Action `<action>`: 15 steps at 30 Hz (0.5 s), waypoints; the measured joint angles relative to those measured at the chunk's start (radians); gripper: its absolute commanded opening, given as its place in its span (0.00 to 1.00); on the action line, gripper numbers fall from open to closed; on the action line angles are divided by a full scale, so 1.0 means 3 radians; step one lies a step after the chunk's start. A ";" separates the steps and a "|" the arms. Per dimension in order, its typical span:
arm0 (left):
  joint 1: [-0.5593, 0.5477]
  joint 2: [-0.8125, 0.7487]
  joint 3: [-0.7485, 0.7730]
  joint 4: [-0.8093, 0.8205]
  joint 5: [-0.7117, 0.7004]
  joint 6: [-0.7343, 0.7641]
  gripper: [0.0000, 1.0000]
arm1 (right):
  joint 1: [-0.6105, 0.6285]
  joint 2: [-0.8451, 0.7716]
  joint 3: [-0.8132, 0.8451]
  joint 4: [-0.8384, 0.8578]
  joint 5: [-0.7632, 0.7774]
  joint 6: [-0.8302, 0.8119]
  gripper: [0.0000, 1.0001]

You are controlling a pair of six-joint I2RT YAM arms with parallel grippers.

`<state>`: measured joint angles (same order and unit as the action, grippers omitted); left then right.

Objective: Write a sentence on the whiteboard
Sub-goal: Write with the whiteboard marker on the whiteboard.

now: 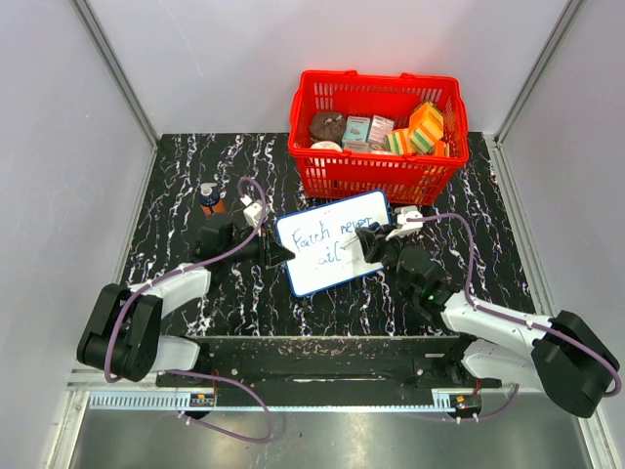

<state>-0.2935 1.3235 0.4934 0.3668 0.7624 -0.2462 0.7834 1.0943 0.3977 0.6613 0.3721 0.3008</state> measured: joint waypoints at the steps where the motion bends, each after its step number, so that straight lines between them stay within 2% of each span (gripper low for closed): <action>1: 0.0000 0.0000 0.0000 0.0000 0.0000 0.0000 0.00 | 0.0000 0.0000 -0.0003 0.0000 -0.0001 0.0006 0.00; 15: 0.0000 0.0000 0.0000 0.0000 0.0000 0.0000 0.00 | 0.0000 -0.0121 -0.0126 -0.0057 0.0005 0.0051 0.00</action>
<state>-0.2935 1.3235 0.4934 0.3668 0.7624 -0.2462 0.7834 1.0580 0.3599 0.6441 0.3737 0.3161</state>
